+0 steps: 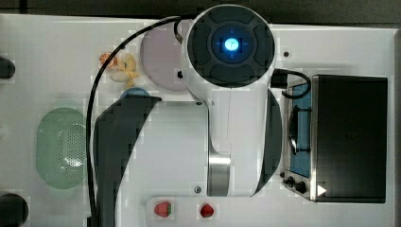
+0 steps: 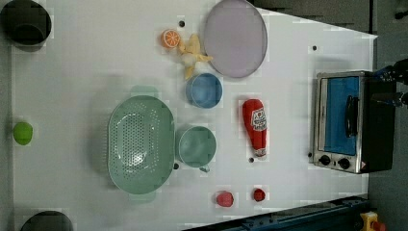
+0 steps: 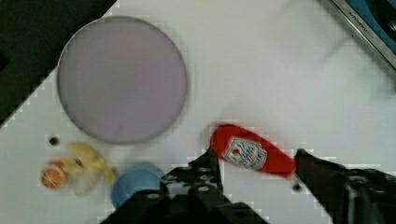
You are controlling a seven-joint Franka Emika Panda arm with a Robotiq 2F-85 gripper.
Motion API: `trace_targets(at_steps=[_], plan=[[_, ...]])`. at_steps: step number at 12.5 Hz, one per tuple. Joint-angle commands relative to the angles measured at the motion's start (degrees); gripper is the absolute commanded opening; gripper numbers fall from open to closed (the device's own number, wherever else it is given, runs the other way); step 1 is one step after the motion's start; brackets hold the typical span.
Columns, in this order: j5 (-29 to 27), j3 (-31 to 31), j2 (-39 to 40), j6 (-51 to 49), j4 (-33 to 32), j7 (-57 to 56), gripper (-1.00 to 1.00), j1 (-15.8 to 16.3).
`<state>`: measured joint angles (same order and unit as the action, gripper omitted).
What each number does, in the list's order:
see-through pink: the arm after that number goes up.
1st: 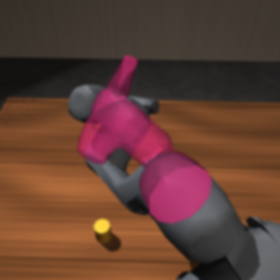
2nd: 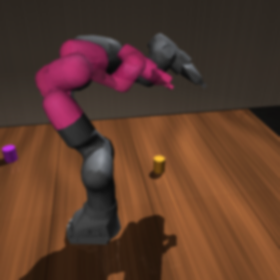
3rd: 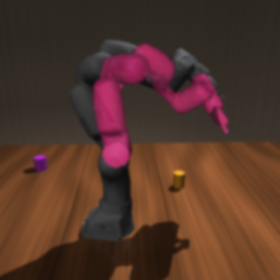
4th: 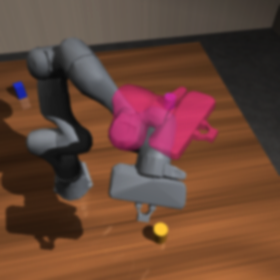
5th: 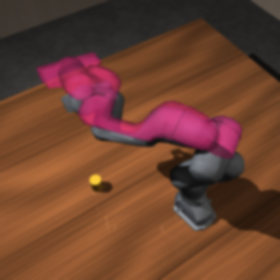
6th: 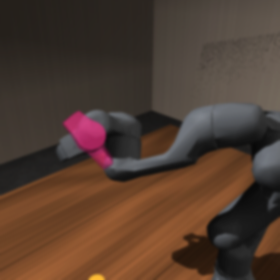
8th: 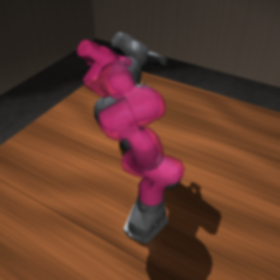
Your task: Pick Ketchup from the table and place it in strainer.
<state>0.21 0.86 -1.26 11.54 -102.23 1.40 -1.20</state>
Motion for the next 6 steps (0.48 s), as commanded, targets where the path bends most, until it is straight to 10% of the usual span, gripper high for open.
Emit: trace_targets(at_steps=[1, 3, 6], plan=[[-0.71, 0.93, -12.92, -8.36, -6.32, -6.11, 0.59, -5.54], [-0.71, 1.02, -12.59, -8.33, -6.58, -6.65, 0.99, -5.49], [-0.72, 1.32, -10.94, -8.2, -8.56, -9.1, 1.0, -5.29]])
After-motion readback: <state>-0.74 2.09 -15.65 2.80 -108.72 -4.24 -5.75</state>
